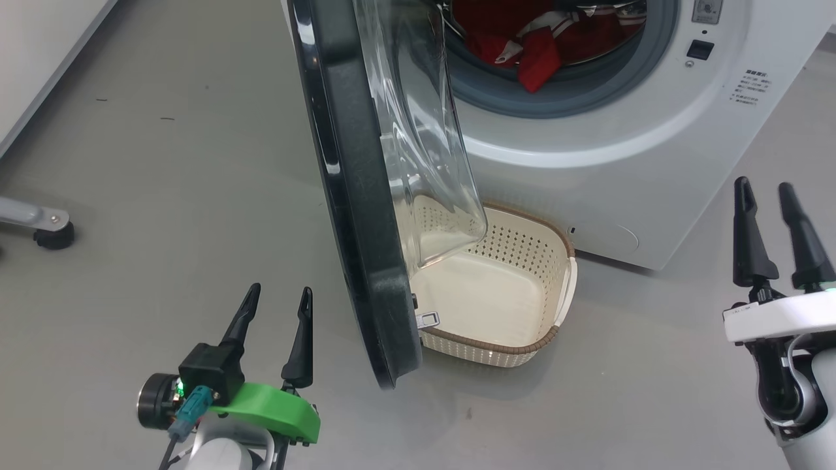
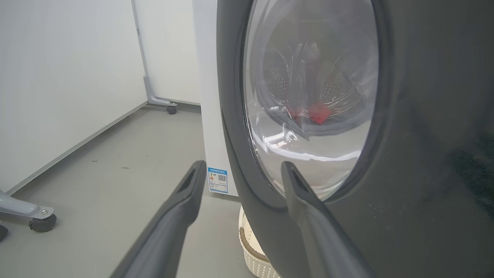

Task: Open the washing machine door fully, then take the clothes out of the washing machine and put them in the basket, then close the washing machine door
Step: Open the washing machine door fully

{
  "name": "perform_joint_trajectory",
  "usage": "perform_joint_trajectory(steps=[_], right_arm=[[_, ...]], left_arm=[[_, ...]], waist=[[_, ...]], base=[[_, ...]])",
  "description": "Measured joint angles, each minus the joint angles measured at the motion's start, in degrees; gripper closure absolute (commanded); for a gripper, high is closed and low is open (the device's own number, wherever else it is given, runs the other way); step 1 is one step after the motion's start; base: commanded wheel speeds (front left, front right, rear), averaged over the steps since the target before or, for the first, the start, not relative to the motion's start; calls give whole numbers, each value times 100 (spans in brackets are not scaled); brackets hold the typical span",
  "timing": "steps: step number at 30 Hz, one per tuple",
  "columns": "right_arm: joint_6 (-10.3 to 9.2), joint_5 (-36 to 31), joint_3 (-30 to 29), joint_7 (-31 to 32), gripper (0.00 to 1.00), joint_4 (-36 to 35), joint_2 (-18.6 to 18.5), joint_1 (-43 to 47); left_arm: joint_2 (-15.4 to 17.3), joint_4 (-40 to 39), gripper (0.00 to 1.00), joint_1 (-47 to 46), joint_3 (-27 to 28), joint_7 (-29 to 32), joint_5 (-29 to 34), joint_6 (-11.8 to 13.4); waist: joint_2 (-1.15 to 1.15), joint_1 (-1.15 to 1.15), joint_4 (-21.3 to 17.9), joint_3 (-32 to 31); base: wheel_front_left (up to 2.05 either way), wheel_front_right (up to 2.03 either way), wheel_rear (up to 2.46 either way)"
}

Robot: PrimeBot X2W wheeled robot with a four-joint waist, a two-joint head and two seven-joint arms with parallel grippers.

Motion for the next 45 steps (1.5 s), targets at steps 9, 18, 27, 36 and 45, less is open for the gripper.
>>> perform_joint_trajectory(steps=[9, 18, 27, 36, 45], right_arm=[[-225, -1840, 180, -430, 0, 256, -198, 126], [-612, -2597, 135, -337, 0, 313, 422, 388], [-612, -2927, 243, -337, 0, 332, 862, 499], [-612, -3127, 35, -337, 0, 435, 1033, 590], [-590, -3257, -136, -337, 0, 504, 1167, 617]], left_arm=[[0, 10, 0, 0, 16, 0, 0, -3], [1, 48, 0, 18, 35, 0, 0, -4], [1, 100, 0, 25, 26, 0, 0, -8], [3, 162, 0, 86, 10, 0, 0, -13], [4, 171, 0, 113, 7, 0, 0, -14]], waist=[[0, 0, 1, -24], [0, 0, -16, -97], [0, 0, -21, -133], [0, 0, 4, -181], [0, 0, 22, -198]], base=[[0, 0, 0], [0, 0, 0], [0, 0, 0], [0, 0, 0], [0, 0, 0]])
